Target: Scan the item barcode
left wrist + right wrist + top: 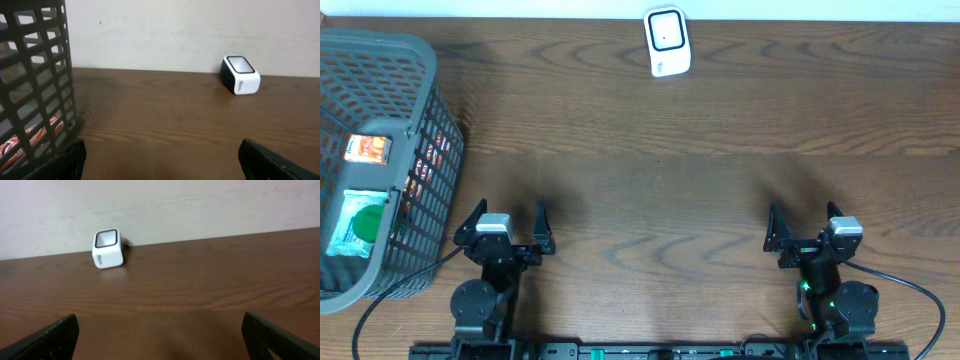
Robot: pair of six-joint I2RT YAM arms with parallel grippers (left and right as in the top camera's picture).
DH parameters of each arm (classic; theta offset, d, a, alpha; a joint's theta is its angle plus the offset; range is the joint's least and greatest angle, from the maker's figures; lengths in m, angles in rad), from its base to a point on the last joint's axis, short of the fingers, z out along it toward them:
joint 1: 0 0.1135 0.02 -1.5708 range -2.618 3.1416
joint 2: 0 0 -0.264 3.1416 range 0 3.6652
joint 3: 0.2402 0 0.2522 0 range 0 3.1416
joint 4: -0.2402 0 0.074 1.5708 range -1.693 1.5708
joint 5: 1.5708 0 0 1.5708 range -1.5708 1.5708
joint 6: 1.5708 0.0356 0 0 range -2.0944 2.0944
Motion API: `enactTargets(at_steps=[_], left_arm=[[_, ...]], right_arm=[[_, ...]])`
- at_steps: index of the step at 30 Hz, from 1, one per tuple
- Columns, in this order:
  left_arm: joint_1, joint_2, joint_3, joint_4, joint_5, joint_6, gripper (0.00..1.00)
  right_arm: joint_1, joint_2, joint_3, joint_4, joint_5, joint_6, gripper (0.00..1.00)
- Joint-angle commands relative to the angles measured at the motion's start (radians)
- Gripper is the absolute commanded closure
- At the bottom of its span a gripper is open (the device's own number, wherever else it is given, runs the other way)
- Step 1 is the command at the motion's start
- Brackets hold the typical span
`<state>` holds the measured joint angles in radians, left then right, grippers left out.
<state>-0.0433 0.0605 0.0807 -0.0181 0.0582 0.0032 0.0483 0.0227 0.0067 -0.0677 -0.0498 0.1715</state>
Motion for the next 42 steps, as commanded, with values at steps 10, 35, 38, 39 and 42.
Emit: enactTargets(at_steps=[10, 35, 38, 39, 42], left_arm=[[-0.004, 0.049, 0.029, 0.009, 0.013, 0.003, 0.02], [-0.004, 0.049, 0.028, 0.005, 0.013, -0.042, 0.02], [-0.004, 0.05, 0.028, 0.005, 0.013, -0.042, 0.02], [-0.004, 0.05, 0.028, 0.005, 0.013, -0.042, 0.02], [-0.004, 0.049, 0.028, 0.005, 0.012, -0.042, 0.02]], right_arm=[[0.006, 0.002, -0.001, -0.003, -0.008, -0.016, 0.01], [0.006, 0.002, -0.001, -0.004, -0.008, -0.016, 0.01], [0.006, 0.002, -0.001, -0.004, -0.008, -0.016, 0.01], [0.006, 0.002, -0.001, -0.003, -0.008, -0.016, 0.01], [0.006, 0.002, -0.001, -0.004, -0.008, -0.016, 0.01]])
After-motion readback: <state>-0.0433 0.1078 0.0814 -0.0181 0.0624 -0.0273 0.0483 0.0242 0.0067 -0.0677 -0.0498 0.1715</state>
